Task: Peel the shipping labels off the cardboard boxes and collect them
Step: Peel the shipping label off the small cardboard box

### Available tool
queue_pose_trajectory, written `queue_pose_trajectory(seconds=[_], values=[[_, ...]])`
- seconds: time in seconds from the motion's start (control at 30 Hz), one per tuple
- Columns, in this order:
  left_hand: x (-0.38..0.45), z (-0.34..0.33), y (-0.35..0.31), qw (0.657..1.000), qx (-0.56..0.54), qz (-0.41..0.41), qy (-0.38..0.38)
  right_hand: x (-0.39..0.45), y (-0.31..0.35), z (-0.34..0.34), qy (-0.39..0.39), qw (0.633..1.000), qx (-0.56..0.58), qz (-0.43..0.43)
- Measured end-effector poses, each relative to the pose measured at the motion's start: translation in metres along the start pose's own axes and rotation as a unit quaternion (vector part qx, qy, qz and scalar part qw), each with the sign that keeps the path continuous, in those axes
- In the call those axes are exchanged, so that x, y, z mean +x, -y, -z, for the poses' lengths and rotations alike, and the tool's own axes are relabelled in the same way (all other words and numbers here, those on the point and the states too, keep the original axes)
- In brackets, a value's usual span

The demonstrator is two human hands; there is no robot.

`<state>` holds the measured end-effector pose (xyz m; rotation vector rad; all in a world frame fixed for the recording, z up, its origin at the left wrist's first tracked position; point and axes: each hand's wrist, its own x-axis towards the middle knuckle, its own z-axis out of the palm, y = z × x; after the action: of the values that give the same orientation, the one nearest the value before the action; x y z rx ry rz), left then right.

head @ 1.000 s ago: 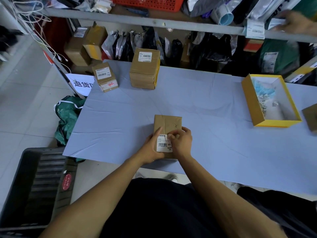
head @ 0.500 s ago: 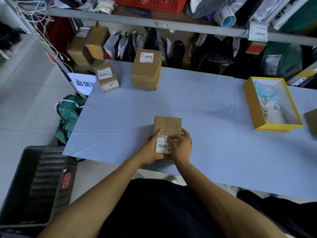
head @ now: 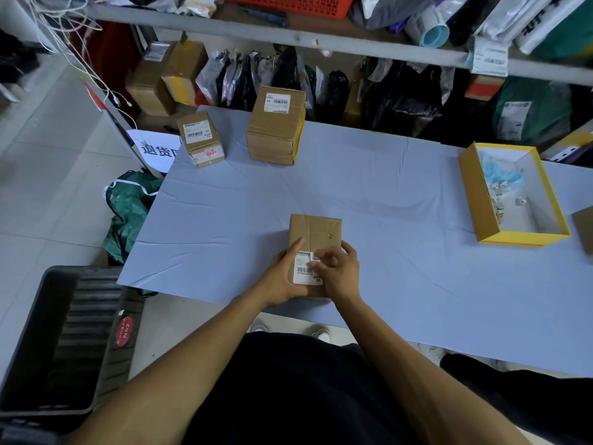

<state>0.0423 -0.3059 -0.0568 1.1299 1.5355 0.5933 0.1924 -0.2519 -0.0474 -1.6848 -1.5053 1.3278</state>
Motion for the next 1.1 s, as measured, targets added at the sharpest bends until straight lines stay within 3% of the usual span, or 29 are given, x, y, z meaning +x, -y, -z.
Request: queue_pose_trajectory(seconds=[0.1,0.43,0.6,0.83,1.1], values=[[-0.001,0.000,-0.001,1.000,0.005,0.003,0.001,0.005,0.006,-0.001,-0.005,1.000,0.003,-0.028],[0.000,0.001,0.000,1.000,0.012,0.012,-0.010,-0.001,0.006,0.007,-0.006,0.999,-0.023,0.038],[0.000,0.002,0.000,1.000,0.018,0.018,-0.009,0.002,0.002,0.005,0.015,1.000,0.014,0.009],[0.002,0.005,0.002,1.000,0.022,0.012,-0.003,-0.001,0.003,0.009,0.011,0.991,-0.087,0.099],[0.007,0.022,0.001,1.000,0.003,-0.004,0.030,0.008,0.003,0.010,0.030,0.994,-0.075,0.077]])
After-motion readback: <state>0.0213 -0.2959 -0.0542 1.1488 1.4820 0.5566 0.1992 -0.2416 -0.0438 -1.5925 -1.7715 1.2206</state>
